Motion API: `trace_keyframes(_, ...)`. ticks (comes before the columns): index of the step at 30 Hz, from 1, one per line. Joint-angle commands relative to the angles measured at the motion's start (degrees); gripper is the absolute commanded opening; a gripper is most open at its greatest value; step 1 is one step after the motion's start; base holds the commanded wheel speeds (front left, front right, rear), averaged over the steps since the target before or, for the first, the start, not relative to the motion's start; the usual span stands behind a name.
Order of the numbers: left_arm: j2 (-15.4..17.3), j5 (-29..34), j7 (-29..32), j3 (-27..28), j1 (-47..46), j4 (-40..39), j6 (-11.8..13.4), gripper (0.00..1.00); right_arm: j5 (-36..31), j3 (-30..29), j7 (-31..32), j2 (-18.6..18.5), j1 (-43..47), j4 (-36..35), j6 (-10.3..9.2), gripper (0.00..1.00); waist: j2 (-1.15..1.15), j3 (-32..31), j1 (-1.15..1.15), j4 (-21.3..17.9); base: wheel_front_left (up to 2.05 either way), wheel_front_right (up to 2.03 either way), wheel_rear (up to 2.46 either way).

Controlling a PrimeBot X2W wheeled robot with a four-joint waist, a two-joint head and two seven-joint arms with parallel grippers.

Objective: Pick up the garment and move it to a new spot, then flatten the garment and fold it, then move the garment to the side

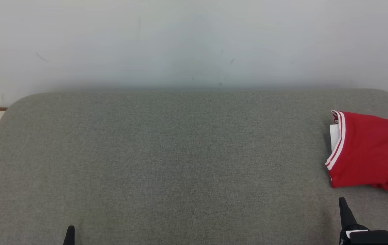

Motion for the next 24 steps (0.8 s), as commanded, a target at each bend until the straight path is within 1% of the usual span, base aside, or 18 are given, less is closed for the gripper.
trace_keyframes(1,0.3,-1.5,0.3,0.3,-0.9,-0.6,-0.2,0.00,1.3,-0.3,0.3,0.1,-0.7,-0.6,0.03,0.00,0.00,0.0,0.00,0.0,0.00,0.00,0.00)
trace_keyframes(24,0.4,-12.2,3.0,1.2,-1.4,-1.3,-1.1,0.00,12.0,-2.4,3.0,1.0,-1.1,-1.6,0.02,0.00,0.00,0.7,0.00,0.9,0.00,0.00,0.00)
